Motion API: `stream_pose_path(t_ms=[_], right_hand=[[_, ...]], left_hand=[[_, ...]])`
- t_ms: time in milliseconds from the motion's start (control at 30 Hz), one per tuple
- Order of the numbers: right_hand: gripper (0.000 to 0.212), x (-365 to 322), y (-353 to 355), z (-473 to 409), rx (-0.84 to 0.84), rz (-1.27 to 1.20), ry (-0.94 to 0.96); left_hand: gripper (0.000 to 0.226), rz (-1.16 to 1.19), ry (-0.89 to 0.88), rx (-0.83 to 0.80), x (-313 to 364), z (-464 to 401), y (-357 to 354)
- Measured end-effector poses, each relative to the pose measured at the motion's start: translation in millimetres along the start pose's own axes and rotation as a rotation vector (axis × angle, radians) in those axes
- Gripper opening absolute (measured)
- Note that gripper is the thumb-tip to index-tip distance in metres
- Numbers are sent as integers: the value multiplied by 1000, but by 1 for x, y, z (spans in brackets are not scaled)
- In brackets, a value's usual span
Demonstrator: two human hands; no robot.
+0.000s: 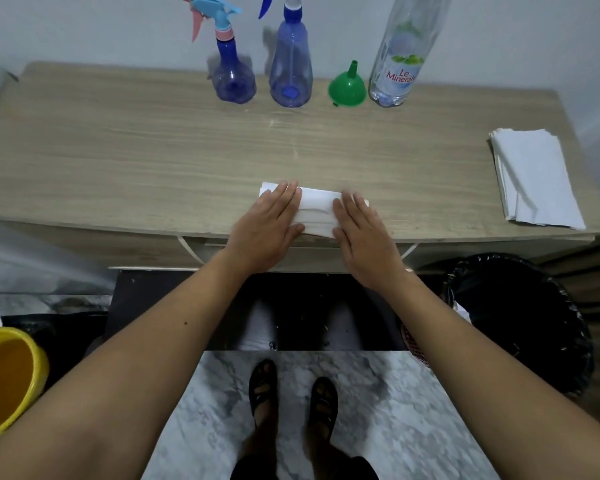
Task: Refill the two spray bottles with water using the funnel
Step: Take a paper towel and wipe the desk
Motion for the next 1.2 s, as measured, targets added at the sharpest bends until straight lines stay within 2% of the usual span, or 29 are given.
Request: stream_pose_path(t_ms=[300, 700, 1200], right_hand=[[59, -55, -30, -25, -92, 58, 85], [62, -127, -78, -99, -187, 33, 138], [69, -98, -88, -169, -215, 41, 134]], left_hand=[[64, -67, 56, 68, -49, 37, 21], [67, -92, 128, 19, -148, 57, 53], [73, -12, 154, -63, -195, -14, 34]])
Point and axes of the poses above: each hand's wrist, its own z-axis away from the middle knuckle, its own y-axis out of the back of the hand, x = y × z, the point moved 8 cm from there along -z, towards the middle knuckle, and after that the axes turned 10 degrees about x, right-handed, at the moved point
